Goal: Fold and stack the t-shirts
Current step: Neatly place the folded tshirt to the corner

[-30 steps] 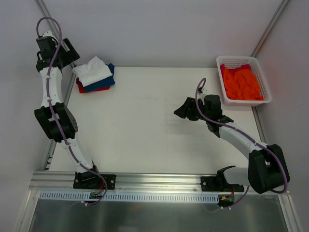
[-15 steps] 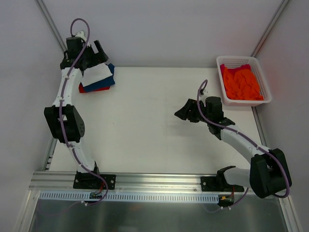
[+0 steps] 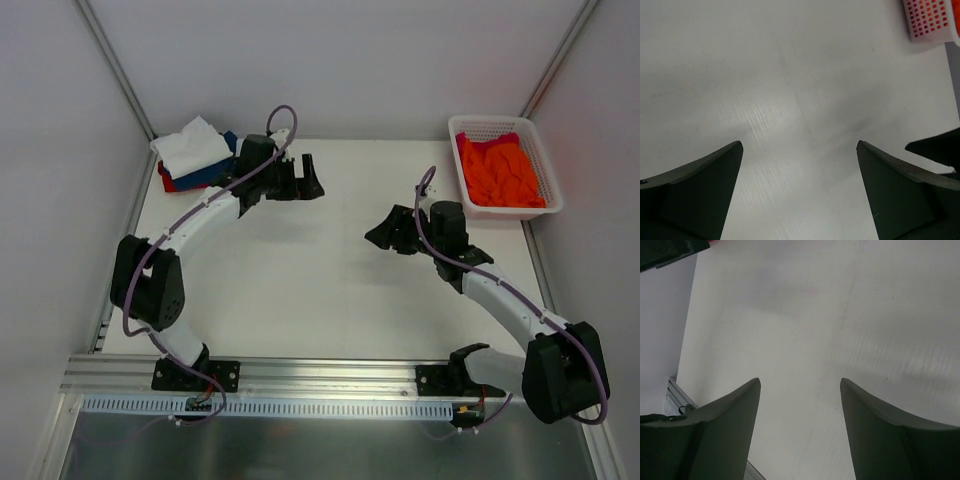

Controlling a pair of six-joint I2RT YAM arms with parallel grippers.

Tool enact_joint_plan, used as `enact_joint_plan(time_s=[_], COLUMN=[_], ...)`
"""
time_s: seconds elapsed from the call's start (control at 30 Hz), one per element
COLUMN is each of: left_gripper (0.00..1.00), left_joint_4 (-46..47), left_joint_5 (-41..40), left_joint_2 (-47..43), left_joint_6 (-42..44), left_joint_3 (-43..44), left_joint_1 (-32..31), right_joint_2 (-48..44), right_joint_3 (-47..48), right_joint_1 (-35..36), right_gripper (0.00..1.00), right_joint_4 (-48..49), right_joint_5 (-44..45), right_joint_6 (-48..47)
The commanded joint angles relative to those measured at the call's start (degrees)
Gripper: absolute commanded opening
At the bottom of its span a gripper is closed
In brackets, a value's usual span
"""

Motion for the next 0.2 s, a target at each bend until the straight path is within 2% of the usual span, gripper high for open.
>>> enact_joint_plan(time_s=[0.0, 0.17], left_gripper=[0.99, 0.99], left_joint_4=[6.35, 8.11], left_joint_5=[-0.69, -1.39], left_joint_2=[-9.06, -15.05], left_joint_6=[-2.28, -2.28], left_joint_3=[-4.51, -11.89], left_joint_1=[-2.05, -4.7], right_joint_2=[-2.12, -3.96], right_joint_3=[1.77, 2.13], right_joint_1=[-0.34, -0.43], right_gripper=[0.69, 0.66], right_joint_4=[-1.81, -4.62], right_joint_5=[2.01, 5.17], right_joint_6=[-0.64, -0.99])
